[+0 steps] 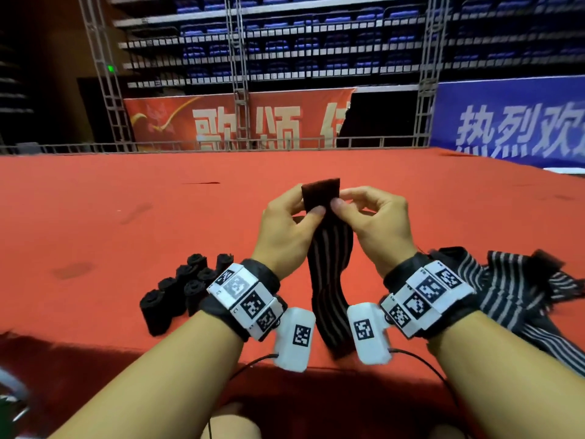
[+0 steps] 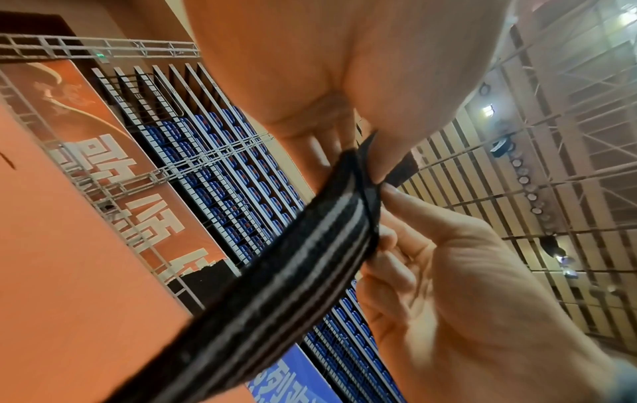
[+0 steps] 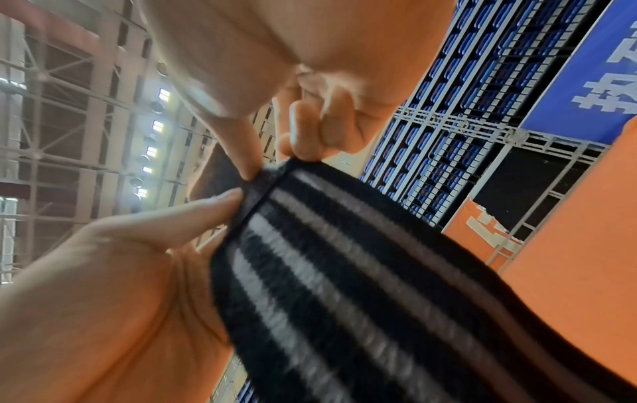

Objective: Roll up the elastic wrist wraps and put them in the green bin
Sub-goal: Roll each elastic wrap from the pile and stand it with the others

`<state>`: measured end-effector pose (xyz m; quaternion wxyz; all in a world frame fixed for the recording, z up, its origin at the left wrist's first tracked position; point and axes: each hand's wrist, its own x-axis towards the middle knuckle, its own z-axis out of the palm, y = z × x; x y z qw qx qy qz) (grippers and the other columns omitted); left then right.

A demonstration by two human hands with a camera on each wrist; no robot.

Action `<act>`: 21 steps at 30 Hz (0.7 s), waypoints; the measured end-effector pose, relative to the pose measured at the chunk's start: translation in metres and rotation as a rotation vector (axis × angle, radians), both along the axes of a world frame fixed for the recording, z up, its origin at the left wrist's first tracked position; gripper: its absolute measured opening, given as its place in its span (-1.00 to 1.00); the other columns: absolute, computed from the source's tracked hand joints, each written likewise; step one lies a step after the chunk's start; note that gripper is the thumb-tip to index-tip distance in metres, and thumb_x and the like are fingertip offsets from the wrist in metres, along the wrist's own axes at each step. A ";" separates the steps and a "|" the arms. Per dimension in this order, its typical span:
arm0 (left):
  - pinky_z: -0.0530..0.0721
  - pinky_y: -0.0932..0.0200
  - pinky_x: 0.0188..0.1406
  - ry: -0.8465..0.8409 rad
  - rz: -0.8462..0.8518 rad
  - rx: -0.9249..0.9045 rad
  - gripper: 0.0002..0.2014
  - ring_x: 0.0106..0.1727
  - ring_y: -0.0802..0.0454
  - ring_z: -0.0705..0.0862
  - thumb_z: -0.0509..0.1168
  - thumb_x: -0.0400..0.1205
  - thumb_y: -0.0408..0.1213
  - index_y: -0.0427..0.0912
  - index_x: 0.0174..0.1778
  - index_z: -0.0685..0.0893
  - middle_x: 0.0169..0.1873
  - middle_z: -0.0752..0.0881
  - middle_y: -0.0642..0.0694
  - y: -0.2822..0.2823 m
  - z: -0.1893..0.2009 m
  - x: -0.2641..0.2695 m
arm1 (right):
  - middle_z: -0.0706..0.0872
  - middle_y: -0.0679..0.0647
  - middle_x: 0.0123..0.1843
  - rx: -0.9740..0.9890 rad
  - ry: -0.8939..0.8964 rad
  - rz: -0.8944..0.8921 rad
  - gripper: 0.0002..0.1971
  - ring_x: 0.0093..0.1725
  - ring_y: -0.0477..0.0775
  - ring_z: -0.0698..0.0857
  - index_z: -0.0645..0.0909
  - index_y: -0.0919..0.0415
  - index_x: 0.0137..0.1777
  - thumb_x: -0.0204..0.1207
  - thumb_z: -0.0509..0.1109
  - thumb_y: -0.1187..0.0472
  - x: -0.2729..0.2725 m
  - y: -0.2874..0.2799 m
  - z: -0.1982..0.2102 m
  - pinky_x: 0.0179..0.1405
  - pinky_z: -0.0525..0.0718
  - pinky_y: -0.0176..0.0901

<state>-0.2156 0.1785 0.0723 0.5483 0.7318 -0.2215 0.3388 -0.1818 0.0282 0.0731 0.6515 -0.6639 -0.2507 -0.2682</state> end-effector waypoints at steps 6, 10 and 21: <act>0.78 0.16 -0.05 -0.015 -0.147 -0.142 -0.72 -0.07 0.06 0.83 0.34 0.67 -0.59 -0.13 0.16 0.71 -0.10 0.85 -0.07 -0.002 0.030 -0.011 | 0.74 0.25 -0.35 -0.024 -0.046 0.068 -0.90 -0.32 0.06 0.65 0.80 0.13 -0.24 0.43 0.62 0.13 -0.013 -0.009 0.039 -0.21 0.66 0.01; 0.82 0.07 -0.10 -0.044 -0.177 -0.180 -0.78 -0.16 -0.01 0.84 0.35 0.67 -0.57 -0.18 0.12 0.70 -0.19 0.85 -0.12 -0.006 0.047 -0.018 | 0.68 0.29 -0.32 0.029 -0.058 0.113 -0.89 -0.30 0.13 0.63 0.78 0.17 -0.24 0.39 0.61 0.15 -0.023 -0.011 0.060 -0.19 0.63 0.08; 0.81 0.06 -0.07 -0.121 -0.234 -0.198 -0.82 -0.13 -0.04 0.82 0.36 0.66 -0.56 -0.25 0.11 0.70 -0.16 0.84 -0.16 -0.014 0.087 -0.038 | 0.76 0.31 -0.29 0.098 -0.105 0.134 -0.90 -0.32 0.10 0.73 0.77 0.21 -0.25 0.46 0.61 0.28 -0.049 -0.017 0.095 -0.24 0.70 -0.06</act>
